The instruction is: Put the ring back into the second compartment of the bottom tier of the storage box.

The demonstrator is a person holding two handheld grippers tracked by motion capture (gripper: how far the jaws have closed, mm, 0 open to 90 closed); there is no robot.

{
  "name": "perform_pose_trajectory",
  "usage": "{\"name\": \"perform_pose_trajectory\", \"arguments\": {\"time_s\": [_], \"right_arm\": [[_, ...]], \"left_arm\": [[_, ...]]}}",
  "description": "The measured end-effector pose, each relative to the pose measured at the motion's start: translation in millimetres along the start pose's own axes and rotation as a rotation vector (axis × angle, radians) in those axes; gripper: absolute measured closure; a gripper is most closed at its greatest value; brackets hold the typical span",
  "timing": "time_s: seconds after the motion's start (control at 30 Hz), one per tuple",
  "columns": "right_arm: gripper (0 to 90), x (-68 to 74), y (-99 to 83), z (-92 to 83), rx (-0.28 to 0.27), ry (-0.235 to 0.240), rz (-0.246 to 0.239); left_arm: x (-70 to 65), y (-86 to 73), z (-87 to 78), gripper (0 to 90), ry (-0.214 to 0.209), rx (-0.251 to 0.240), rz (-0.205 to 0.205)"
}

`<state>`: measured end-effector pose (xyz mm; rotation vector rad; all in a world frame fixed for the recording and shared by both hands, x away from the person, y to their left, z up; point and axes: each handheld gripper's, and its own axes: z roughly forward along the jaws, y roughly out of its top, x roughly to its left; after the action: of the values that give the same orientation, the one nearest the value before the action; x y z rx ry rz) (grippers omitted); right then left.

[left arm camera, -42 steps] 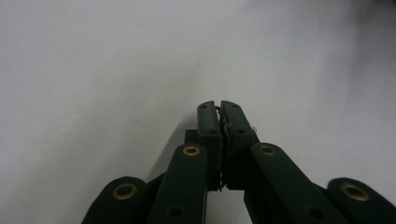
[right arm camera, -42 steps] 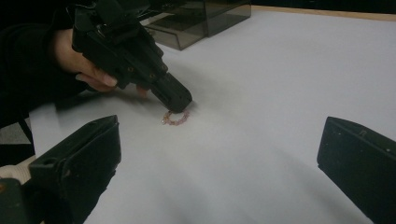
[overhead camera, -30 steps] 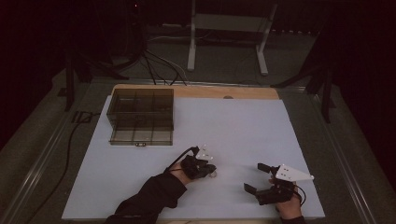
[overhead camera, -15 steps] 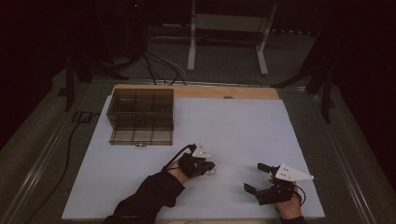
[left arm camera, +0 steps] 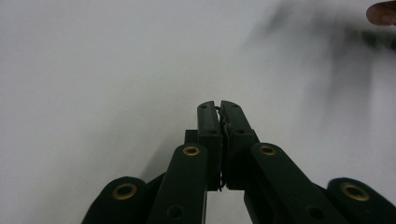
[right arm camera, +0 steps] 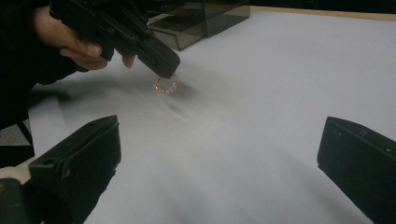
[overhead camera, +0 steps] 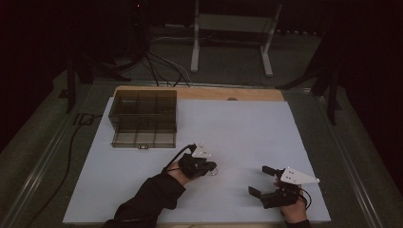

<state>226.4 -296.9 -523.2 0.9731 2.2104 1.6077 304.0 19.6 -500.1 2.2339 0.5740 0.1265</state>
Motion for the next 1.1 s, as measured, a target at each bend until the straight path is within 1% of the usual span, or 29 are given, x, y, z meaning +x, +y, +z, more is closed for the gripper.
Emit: {"name": "perform_pose_trajectory", "arguments": {"time_s": [0.17,0.43,0.57,0.63,1.0,1.1], "right_arm": [[0.0,0.3,-0.2,0.6,0.003,0.002,-0.001],[0.0,0.1,-0.3,1.0,0.002,0.003,0.004],[0.0,0.3,-0.3,1.1,0.002,0.003,0.003],[0.0,0.4,-0.3,1.1,0.002,0.002,0.002],[0.0,0.3,-0.4,0.9,0.002,0.002,0.002],[0.0,0.1,-0.4,0.7,0.001,0.002,0.006]], "left_arm": [[1.7,0.5,-3.7,89.9,0.001,-0.007,-0.001],[7.0,3.0,-13.0,89.8,0.017,-0.023,-0.014],[8.6,4.0,-17.1,89.8,0.019,-0.032,-0.012],[9.9,3.9,-18.8,89.9,0.02,-0.038,-0.02],[17.4,3.5,-28.8,89.9,0.045,-0.051,-0.032],[20.0,2.9,-32.0,89.8,0.053,-0.062,-0.038]]}}
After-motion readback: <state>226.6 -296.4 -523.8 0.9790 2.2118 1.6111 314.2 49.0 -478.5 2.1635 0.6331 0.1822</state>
